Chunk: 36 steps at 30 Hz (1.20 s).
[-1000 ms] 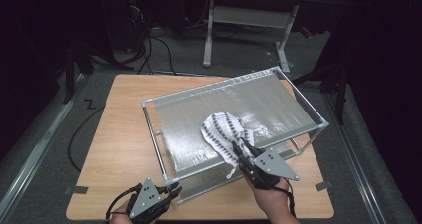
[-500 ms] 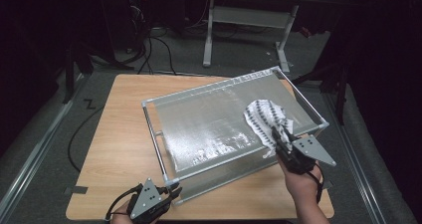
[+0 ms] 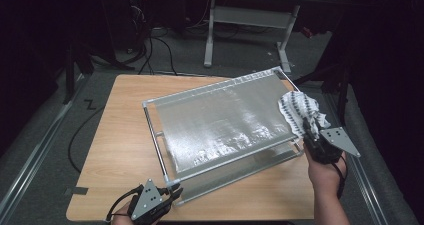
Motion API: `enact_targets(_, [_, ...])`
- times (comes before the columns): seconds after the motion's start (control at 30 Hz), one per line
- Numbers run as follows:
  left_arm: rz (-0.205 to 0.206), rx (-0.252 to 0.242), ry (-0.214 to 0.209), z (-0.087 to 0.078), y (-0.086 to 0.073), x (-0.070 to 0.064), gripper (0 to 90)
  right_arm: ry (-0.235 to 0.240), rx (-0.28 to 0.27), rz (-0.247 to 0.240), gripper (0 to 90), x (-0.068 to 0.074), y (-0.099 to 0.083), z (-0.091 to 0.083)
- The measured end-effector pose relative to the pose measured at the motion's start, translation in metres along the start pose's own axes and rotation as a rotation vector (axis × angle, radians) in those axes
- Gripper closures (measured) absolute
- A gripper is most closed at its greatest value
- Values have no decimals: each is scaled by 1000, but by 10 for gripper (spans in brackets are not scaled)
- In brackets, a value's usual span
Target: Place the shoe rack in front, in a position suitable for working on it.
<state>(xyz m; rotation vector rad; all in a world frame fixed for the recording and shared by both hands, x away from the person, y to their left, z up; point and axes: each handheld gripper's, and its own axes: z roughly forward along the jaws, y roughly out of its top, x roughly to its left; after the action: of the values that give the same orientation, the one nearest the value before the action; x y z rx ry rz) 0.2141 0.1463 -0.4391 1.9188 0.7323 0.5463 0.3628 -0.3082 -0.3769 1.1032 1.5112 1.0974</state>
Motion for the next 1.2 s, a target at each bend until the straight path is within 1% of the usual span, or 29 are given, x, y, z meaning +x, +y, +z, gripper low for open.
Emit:
enact_targets(0.07, [1, -1, 1, 0, 0, 0, 794, -20, 1, 28, 729, -8, -1, 1])
enact_targets(0.13, [1, -2, 1, 0, 0, 0, 794, -26, 0, 45, 730, -13, -2, 2])
enact_targets(0.27, [0, -3, 2, 0, 0, 0, 794, -31, 0, 43, 728, -12, -2, 3])
enact_targets(0.47, [2, -5, 5, 0, 0, 0, 794, -1, 1, 72, 708, -13, -2, 2])
enact_targets(0.53, [4, -5, 4, 0, -1, 0, 793, 23, 1, 84, 712, -12, -2, 2])
enact_targets(0.63, [0, -7, 2, 0, -1, 0, 794, 46, -2, 79, 720, -7, -1, 0])
enact_targets(0.8, [8, -7, 4, 0, -1, -1, 793, 75, -3, 66, 713, 3, 0, -2])
enact_targets(0.93, [35, -14, 7, 0, -2, -1, 787, 98, -11, 54, 727, 14, 0, -4])
enact_targets(1.07, [28, -24, -4, 0, -3, 0, 788, 136, -11, 44, 730, 25, 2, -7])
enact_targets(1.2, [19, -28, -4, 1, -4, 0, 788, 178, -14, 33, 729, 40, 4, -11])
